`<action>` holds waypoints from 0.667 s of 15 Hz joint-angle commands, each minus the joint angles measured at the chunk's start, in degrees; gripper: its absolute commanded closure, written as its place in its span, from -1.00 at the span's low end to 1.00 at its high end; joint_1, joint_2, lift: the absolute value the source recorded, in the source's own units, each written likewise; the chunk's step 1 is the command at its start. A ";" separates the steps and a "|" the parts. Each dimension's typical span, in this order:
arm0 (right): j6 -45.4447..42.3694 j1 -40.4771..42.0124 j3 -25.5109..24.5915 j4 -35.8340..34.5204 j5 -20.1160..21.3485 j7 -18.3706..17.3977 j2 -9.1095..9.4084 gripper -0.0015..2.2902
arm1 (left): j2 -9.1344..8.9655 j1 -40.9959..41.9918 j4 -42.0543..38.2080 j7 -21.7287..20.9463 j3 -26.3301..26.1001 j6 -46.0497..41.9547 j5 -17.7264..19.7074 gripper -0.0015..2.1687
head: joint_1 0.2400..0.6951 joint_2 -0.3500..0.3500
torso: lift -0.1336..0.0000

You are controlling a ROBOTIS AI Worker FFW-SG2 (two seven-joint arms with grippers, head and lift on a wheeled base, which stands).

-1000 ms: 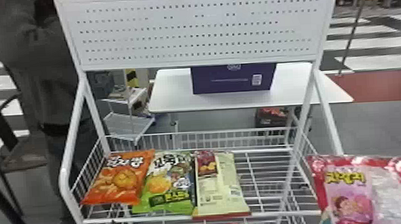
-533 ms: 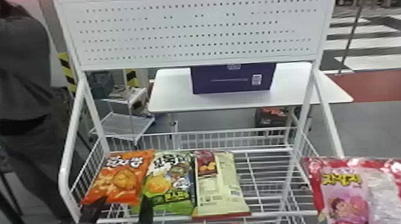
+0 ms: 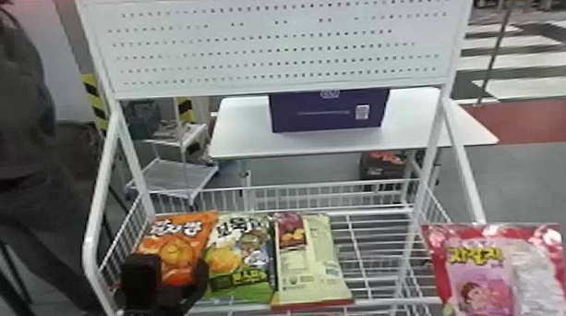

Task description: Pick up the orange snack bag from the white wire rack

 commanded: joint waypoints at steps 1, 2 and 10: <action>0.00 0.08 -0.06 0.14 0.25 0.09 0.17 0.96 | 0.12 -2.52 2.95 -0.53 0.92 1.71 1.77 -0.86 | 0.14 0.00 | 1.00; 0.00 -0.01 -0.06 0.14 0.25 0.09 0.26 0.96 | 0.21 -2.79 3.04 -0.53 1.01 1.71 1.86 -0.83 | 0.14 0.00 | 1.00; 0.00 -0.44 -0.15 0.40 0.16 0.09 0.26 0.96 | -0.14 -0.33 1.89 0.35 1.89 2.41 2.21 0.91 | 0.14 0.00 | 1.00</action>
